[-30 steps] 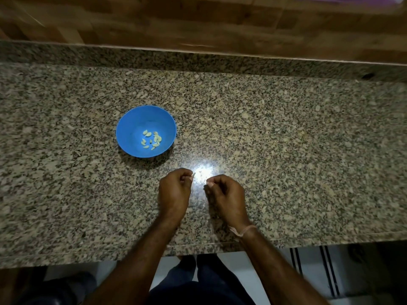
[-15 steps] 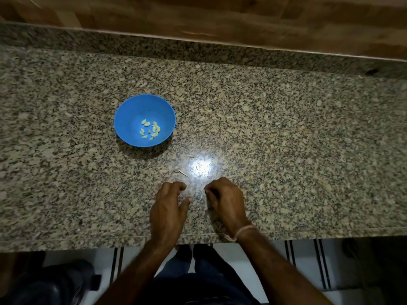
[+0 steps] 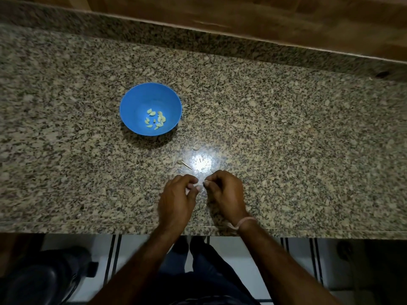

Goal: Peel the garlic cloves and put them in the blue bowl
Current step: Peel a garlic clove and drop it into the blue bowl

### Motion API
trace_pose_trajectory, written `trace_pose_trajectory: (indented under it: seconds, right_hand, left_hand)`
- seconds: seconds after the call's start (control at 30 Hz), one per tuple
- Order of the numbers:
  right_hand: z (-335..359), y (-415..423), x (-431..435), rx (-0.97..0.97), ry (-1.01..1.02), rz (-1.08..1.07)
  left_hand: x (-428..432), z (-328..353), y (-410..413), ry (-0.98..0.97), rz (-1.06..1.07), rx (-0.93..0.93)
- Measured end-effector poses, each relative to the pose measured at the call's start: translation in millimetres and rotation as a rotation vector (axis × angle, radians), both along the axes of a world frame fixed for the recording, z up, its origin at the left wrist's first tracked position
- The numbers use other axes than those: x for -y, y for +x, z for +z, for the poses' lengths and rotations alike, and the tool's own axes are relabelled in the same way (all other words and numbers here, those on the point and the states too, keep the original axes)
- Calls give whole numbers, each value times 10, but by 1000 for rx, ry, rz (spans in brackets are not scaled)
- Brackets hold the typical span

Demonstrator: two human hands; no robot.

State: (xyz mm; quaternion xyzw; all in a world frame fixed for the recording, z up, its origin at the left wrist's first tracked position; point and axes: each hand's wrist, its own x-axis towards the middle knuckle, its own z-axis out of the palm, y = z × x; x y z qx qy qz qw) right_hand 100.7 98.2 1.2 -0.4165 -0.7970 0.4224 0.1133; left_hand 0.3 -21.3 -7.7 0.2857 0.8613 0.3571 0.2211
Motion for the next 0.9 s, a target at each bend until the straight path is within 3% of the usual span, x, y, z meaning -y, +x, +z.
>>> trace_pose_trajectory:
  seconds: [0.2, 0.33, 0.43, 0.53, 0.7, 0.9]
  right_hand:
    - [79, 2, 100, -269, -359, -70]
    - [78, 22, 119, -354, -588, -178]
    - [100, 11, 123, -348, -635, -219]
    - [55, -9, 78, -246, -466, -159]
    - [-70, 8, 16, -4, 164, 133]
    - [-134, 38, 74, 54, 329, 193]
  left_hand:
    - [-75, 8, -6, 161, 167, 418]
    - [-105, 1, -1, 144, 187, 419]
    - [-143, 12, 49, 88, 207, 374]
    - [-165, 41, 41, 64, 209, 322]
    - [-21, 5, 10, -65, 1, -128]
    - [20, -29, 18, -108, -29, -183]
